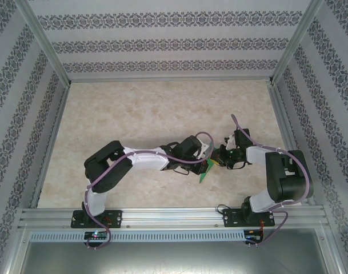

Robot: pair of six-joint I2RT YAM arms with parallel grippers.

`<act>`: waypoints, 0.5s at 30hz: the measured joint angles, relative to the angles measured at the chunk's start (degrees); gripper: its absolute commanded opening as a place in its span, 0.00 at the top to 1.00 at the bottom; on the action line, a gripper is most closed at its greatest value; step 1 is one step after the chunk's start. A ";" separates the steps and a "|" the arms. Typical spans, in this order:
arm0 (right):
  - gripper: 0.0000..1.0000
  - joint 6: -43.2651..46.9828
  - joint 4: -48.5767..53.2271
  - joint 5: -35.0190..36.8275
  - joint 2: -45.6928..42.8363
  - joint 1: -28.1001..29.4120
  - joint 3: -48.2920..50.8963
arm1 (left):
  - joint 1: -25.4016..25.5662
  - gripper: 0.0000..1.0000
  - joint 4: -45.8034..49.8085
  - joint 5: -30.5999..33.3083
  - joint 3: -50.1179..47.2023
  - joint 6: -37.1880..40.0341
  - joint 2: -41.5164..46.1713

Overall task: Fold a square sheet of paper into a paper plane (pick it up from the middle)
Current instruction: Fold the wing for the fifth time at the center of the table.

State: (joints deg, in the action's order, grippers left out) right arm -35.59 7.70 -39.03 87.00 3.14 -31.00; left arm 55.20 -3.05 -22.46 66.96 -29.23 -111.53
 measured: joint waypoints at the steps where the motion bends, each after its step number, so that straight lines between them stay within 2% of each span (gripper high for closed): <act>1: 0.90 0.00 0.04 0.00 -0.07 0.00 0.02 | -0.20 1.00 0.02 0.44 0.22 -0.02 -0.07; 15: 0.90 -0.42 1.18 0.00 -2.23 0.00 0.63 | -0.57 1.00 -0.15 1.03 2.16 0.04 -5.66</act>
State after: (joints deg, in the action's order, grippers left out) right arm -36.01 8.88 -39.03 84.77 3.14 -30.37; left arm 54.63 -3.20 -21.43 69.12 -29.19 -117.19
